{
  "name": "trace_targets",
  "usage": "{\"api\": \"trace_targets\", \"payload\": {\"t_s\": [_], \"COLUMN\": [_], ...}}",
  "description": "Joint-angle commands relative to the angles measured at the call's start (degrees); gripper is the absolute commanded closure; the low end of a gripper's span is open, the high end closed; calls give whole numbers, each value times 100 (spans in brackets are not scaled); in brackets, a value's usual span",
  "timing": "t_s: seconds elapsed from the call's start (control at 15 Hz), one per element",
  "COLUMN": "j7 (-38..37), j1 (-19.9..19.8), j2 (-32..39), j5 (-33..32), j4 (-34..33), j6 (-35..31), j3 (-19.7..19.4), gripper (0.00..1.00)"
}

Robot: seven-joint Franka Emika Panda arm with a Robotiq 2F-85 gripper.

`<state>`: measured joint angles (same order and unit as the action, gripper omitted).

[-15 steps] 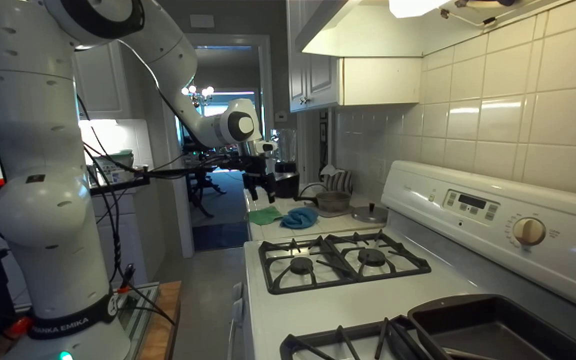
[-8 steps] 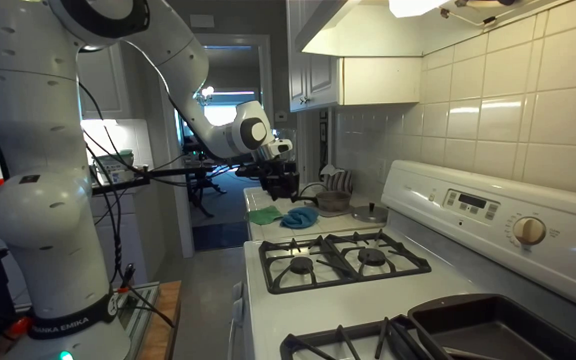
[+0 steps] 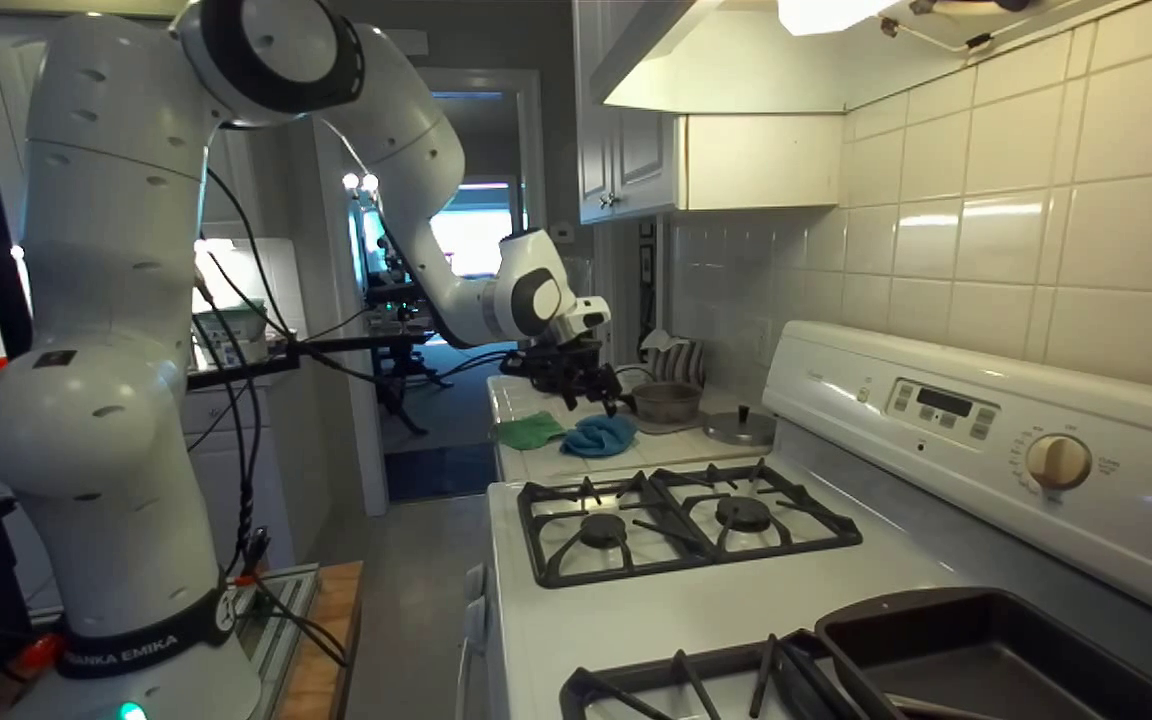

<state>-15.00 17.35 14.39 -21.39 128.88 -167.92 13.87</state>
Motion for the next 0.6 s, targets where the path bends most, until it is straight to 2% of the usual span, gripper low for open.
{"api": "trace_targets", "payload": {"t_s": [0.0, 0.13, 0.2, 0.53], "j7": [183, 211, 445, 626], "j1": [-62, -89, 175, 505], "j2": [739, 1046, 1143, 1699], "j5": [287, 425, 764, 1185], "j4": [-780, -1182, -1337, -2224], "j6": [36, 279, 360, 1228], "j3": [215, 379, 189, 96], "gripper": [0, 0, 0, 0]}}
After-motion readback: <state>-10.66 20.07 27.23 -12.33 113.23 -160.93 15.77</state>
